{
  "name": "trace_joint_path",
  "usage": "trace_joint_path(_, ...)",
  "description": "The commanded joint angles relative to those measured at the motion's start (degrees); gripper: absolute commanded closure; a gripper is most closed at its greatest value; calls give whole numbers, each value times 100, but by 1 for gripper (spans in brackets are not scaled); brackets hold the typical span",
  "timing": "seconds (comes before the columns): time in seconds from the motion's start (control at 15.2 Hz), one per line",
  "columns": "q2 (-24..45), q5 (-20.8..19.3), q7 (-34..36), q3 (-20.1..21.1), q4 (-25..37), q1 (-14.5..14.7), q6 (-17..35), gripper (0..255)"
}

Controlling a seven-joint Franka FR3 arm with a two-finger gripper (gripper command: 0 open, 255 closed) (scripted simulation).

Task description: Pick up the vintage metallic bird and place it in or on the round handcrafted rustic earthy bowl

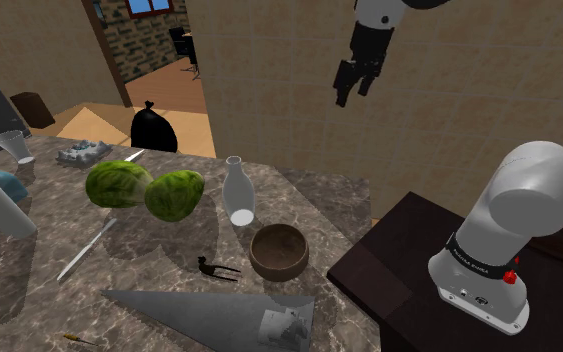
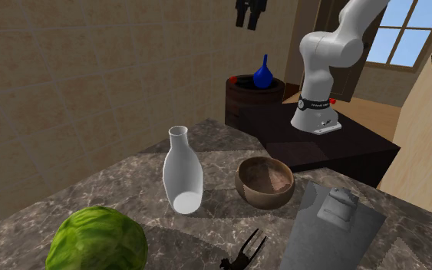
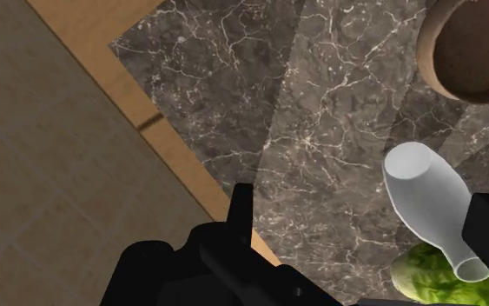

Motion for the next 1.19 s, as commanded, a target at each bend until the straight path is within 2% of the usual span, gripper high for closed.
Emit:
trace_joint_path(0.0,239,55,37,139,-103,84,333,0)
trace_joint_path(0.59,1631,103,230,760,-123,364,1654,0)
trace_joint_path(1.12,3132,-267,588,1312,257,515,2648,0)
